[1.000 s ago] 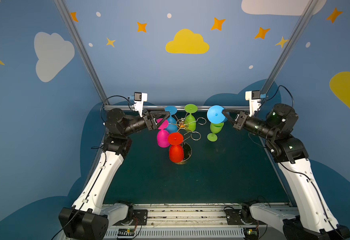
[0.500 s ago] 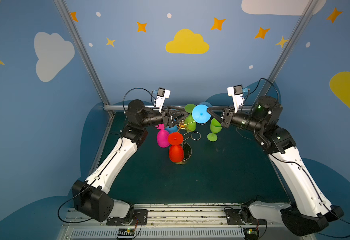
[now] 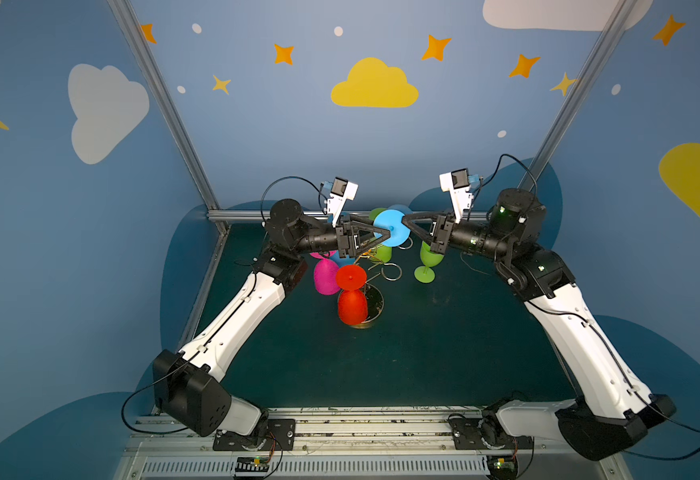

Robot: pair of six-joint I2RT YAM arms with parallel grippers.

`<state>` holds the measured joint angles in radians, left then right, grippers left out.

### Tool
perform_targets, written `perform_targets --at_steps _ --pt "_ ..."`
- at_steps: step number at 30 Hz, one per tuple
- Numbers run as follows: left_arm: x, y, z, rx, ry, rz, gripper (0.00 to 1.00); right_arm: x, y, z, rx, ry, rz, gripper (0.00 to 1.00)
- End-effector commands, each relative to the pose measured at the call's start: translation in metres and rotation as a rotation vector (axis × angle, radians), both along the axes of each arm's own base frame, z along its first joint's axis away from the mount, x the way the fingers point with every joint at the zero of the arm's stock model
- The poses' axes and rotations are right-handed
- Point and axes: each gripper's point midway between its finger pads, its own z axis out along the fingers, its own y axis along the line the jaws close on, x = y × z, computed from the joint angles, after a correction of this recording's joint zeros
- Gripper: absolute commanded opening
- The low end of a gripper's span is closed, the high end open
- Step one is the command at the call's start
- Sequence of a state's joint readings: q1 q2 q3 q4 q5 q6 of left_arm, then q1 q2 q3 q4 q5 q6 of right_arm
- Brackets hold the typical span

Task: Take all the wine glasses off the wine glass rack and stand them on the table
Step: 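Move the left gripper toward the blue glass base while right holds it, then grasp the blue glass base with the left gripper while right shifts to its bowl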

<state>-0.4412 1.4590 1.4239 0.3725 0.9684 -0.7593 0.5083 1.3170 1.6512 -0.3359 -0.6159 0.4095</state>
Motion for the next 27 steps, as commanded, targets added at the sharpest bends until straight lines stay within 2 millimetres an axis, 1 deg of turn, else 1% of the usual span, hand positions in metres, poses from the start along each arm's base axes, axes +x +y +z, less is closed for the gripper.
perform_targets --at_steps 1,5,10,11,14,16,17,20,22,27 --pt "-0.005 -0.001 0.009 -0.013 -0.034 -0.020 0.50 -0.004 0.000 0.021 0.027 -0.075 0.006 0.00" --pt "-0.007 -0.001 0.014 -0.026 -0.031 -0.028 0.27 -0.005 0.001 0.021 0.026 -0.075 0.008 0.00" --pt "-0.008 0.000 0.021 -0.046 -0.014 -0.029 0.05 -0.006 -0.002 0.020 0.016 -0.081 -0.008 0.00" --pt "-0.008 0.001 0.023 -0.050 -0.008 -0.027 0.03 -0.006 -0.004 0.020 0.010 -0.086 -0.018 0.08" --pt "-0.002 0.001 0.027 -0.056 0.043 -0.014 0.03 -0.009 -0.014 0.018 -0.018 -0.117 -0.061 0.42" --pt "0.006 0.003 0.029 -0.058 0.112 0.002 0.03 -0.011 -0.025 0.017 -0.038 -0.150 -0.111 0.58" --pt "0.010 0.004 0.031 -0.063 0.148 0.005 0.03 -0.012 -0.032 0.015 -0.050 -0.168 -0.143 0.64" --pt "0.017 0.007 0.036 -0.092 0.231 -0.009 0.03 -0.011 -0.050 0.009 -0.076 -0.248 -0.240 0.74" --pt "0.016 0.009 0.042 -0.114 0.249 -0.028 0.03 -0.011 -0.058 0.003 -0.100 -0.310 -0.278 0.77" --pt "0.010 0.011 0.048 -0.124 0.271 -0.045 0.03 -0.007 -0.058 -0.007 -0.179 -0.484 -0.286 0.83"
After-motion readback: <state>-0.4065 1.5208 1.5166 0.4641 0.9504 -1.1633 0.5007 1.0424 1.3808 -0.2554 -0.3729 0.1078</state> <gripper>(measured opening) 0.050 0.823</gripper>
